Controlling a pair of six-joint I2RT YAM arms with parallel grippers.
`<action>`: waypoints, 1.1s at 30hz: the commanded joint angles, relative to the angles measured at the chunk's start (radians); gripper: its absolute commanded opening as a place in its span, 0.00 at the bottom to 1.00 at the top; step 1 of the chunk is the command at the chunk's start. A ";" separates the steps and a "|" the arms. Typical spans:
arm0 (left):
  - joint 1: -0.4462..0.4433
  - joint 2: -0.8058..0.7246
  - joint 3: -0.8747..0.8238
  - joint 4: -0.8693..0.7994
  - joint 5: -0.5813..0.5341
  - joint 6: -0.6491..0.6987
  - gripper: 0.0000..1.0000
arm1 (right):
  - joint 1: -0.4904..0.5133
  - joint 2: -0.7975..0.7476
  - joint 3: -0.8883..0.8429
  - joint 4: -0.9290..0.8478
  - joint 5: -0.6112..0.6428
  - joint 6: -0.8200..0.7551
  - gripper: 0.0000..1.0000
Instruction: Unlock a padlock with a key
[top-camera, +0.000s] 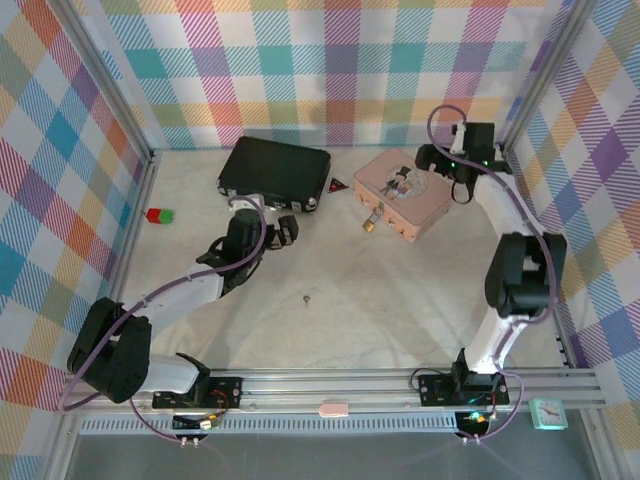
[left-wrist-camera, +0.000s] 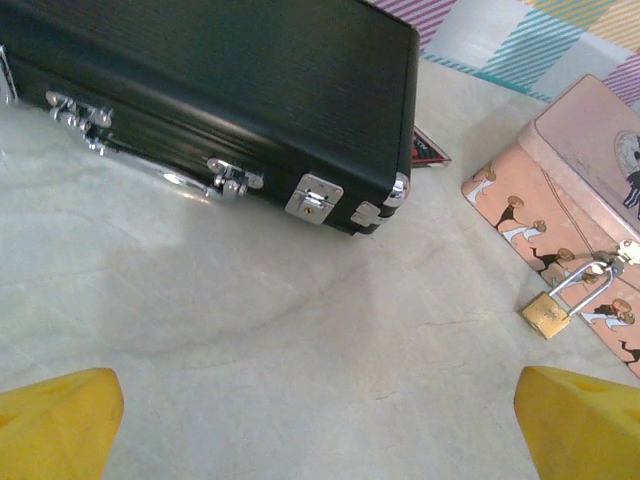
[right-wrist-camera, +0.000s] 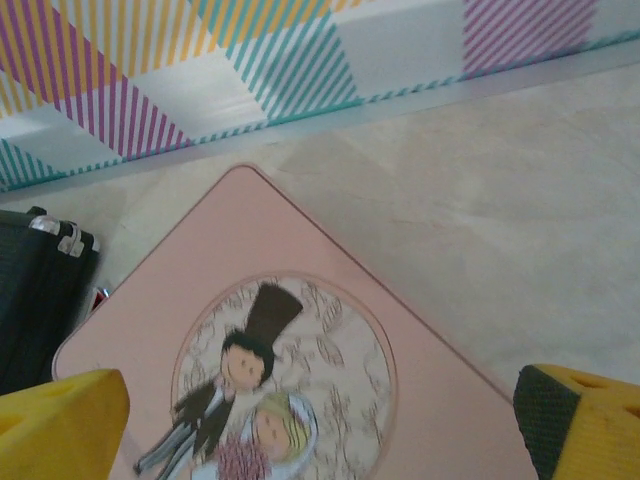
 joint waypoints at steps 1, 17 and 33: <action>-0.001 -0.007 -0.018 -0.028 0.000 -0.073 1.00 | 0.007 0.141 0.192 -0.185 -0.077 -0.064 0.99; 0.001 -0.127 -0.070 -0.140 -0.044 -0.056 1.00 | 0.126 0.507 0.644 -0.384 -0.143 -0.192 0.99; 0.001 -0.217 -0.084 -0.152 -0.107 -0.048 1.00 | 0.308 0.261 0.184 -0.261 -0.055 -0.375 0.98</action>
